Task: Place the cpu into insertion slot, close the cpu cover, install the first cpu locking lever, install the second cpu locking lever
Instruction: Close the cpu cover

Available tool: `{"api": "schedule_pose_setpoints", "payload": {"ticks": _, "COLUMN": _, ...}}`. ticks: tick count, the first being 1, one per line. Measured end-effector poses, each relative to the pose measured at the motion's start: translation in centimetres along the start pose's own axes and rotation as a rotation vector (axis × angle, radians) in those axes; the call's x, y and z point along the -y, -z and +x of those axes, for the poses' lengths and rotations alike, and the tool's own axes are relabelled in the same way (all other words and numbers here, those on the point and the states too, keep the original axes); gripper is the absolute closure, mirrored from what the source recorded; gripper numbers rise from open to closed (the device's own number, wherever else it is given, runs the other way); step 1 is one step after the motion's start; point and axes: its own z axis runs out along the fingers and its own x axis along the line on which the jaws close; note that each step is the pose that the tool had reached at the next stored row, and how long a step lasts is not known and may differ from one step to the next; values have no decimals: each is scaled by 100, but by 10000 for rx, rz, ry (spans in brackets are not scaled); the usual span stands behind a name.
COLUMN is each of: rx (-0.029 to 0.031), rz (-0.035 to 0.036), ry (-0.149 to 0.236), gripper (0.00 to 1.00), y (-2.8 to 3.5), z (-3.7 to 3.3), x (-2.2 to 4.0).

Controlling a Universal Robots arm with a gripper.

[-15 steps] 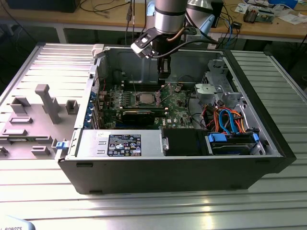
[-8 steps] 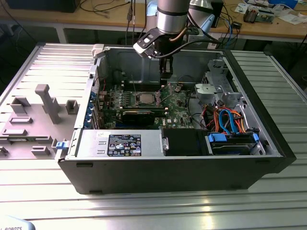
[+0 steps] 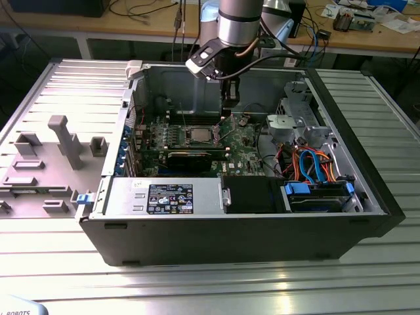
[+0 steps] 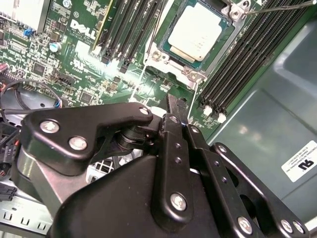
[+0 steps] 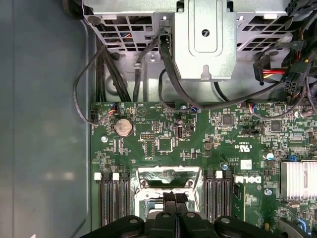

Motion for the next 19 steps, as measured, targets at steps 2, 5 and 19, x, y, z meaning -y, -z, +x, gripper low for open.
{"api": "schedule_pose_setpoints", "payload": {"ticks": 2, "rx": 0, "rz": 0, "ry": -1, "gripper": 89, "y": 0, "z": 0, "x": -10}}
{"api": "schedule_pose_setpoints", "payload": {"ticks": 5, "rx": 1, "rz": 0, "ry": 0, "gripper": 89, "y": 0, "z": 0, "x": -28}}
{"api": "schedule_pose_setpoints", "payload": {"ticks": 19, "rx": 0, "rz": 0, "ry": 0, "gripper": 89, "y": 0, "z": 1, "x": -126}}
